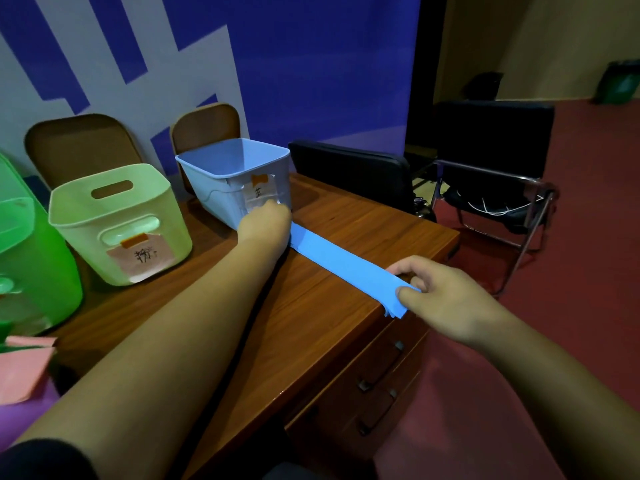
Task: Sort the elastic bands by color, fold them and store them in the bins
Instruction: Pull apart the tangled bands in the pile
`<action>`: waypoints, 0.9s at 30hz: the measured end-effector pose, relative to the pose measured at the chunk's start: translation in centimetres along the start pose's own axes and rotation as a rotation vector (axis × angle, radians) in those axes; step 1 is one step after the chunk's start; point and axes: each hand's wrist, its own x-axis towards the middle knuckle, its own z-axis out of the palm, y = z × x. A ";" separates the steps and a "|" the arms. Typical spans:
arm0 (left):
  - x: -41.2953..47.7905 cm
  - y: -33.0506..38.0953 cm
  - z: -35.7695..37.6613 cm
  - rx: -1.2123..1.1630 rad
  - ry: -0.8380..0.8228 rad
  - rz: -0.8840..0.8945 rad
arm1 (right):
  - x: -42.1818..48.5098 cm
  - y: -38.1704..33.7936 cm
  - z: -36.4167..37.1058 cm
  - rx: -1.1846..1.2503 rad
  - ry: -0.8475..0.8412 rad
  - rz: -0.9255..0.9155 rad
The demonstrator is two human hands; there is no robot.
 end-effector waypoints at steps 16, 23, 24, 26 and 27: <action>-9.7 -7.4 -9.0 -0.275 -0.261 0.150 | -0.2 -10.6 6.1 -0.331 0.085 -0.286; -21.1 -19.0 -12.8 -0.368 -0.234 0.041 | 0.2 -17.7 13.5 -0.284 -0.089 -0.420; -22.7 -20.7 -13.1 -0.338 -0.197 0.029 | 0.1 -18.8 14.6 -0.273 -0.122 -0.433; -25.6 -23.7 -13.4 -0.272 -0.092 0.030 | -0.1 -21.0 16.8 -0.251 -0.183 -0.465; -26.8 -25.0 -13.3 -0.275 -0.035 0.047 | -0.1 -22.1 18.0 -0.235 -0.201 -0.487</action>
